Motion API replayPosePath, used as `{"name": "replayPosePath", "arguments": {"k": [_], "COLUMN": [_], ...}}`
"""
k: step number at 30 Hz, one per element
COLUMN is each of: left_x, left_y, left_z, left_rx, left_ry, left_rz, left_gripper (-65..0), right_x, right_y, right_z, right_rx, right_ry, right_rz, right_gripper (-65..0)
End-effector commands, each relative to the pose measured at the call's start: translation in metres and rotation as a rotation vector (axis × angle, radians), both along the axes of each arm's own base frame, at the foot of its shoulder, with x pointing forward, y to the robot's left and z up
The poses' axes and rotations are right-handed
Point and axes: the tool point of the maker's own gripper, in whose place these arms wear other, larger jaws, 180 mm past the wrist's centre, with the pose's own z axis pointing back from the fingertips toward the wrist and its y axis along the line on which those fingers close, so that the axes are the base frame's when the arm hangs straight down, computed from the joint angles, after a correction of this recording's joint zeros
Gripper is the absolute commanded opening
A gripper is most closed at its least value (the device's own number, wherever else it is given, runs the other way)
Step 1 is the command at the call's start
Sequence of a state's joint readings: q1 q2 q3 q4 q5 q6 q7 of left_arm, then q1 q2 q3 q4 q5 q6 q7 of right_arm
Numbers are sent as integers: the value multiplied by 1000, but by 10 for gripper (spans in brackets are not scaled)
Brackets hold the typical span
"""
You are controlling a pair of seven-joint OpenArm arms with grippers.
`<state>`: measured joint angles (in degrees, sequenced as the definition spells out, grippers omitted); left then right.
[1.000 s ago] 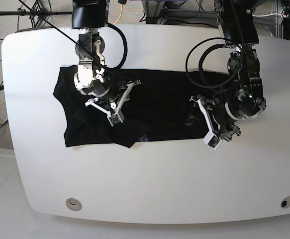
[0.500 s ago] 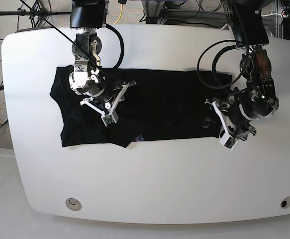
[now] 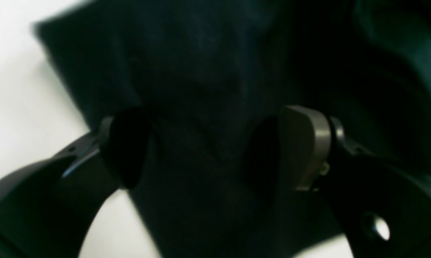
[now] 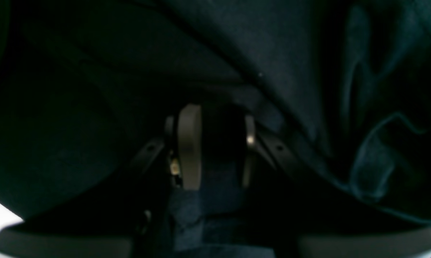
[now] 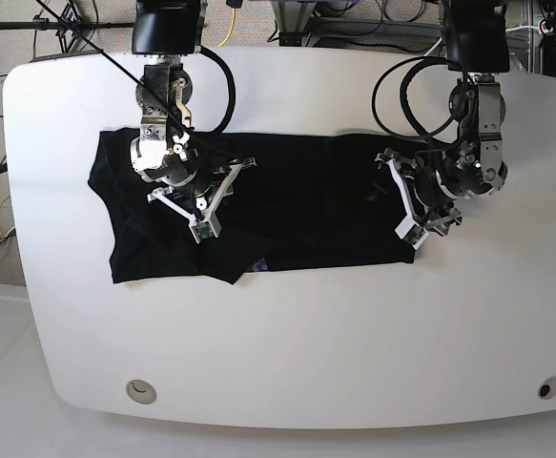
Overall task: Fold the T-shirt properly
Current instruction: 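Lift the strip end with the left gripper and fold it toward the right gripper, then lower the folded end onto the shirt with the left gripper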
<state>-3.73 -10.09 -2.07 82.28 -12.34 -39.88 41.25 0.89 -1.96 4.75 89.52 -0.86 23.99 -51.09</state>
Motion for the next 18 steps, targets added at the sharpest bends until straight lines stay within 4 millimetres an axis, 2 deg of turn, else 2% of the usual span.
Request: {"name": "replayPosePath", "arguments": {"k": [1,3,5,6,11,18], "left_x": [16,20,21,18,13,18], "left_y": [-11,-16,-17,-13,6,14], "left_z": [12,12,9,7,7,31], "left_rx": [-48,-69,-53,12,174,224], "left_ry": [-79,-115,-120,-118,-99,-148], "left_rz": [-14,-17,-24,-40,-52,-60], "left_gripper": [-287,-482,-625,-650,-650,-650], "right_x": [1,0,0,-1,-1,-1], "right_y": [2,3,2,1,0,0], "right_z": [2,1,1,1,0,0], "right_rx": [2,2,2,-3,-7,-7], "right_ry": [7,10,12,15,18,19], "right_rz": [3,5,2,1,0,0], "right_gripper": [-495,-497,-497,-496,-495,-497]}}
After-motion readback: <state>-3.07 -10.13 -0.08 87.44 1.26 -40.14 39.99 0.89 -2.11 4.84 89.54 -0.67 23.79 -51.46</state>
